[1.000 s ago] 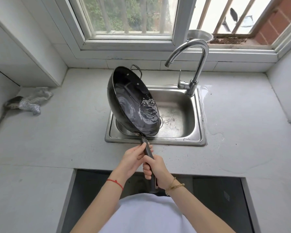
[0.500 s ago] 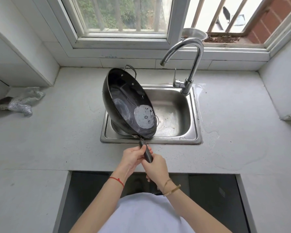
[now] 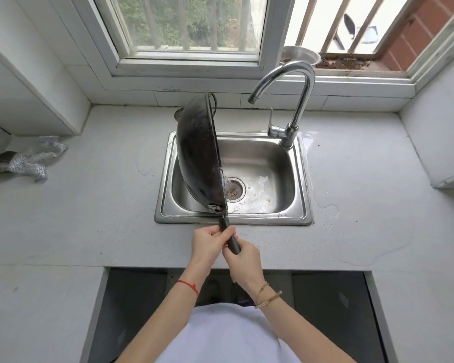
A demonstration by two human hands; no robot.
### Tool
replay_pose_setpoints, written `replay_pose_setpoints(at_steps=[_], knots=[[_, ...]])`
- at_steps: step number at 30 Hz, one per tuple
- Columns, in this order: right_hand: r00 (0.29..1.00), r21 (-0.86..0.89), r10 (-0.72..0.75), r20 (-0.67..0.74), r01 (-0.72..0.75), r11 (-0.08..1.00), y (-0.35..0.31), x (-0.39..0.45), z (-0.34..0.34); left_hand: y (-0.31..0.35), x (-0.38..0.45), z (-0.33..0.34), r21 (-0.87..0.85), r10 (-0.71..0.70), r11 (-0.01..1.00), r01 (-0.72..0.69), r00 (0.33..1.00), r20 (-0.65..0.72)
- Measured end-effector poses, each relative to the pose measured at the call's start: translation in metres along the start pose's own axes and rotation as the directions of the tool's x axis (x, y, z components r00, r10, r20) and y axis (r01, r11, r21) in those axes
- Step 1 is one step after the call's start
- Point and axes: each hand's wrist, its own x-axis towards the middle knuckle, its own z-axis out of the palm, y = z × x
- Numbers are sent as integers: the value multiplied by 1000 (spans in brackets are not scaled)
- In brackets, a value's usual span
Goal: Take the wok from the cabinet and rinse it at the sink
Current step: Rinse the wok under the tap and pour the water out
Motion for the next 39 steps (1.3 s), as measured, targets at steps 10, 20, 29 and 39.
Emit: replay_pose_setpoints(at_steps=[10, 20, 29, 39], knots=[[982, 362, -36, 185, -34, 932, -38, -5, 1, 46, -20, -10, 240, 268, 944, -228, 952, -148], [981, 412, -44, 191, -40, 910, -41, -14, -5, 48, -29, -4, 283, 297, 926, -250, 945, -140], [974, 409, -50, 220, -45, 912, -38, -18, -13, 46, -35, 1, 274, 281, 934, -231, 947, -158], [968, 389, -70, 240, -30, 921, -38, -21, -18, 45, -42, 4, 262, 280, 938, -227, 942, -186]])
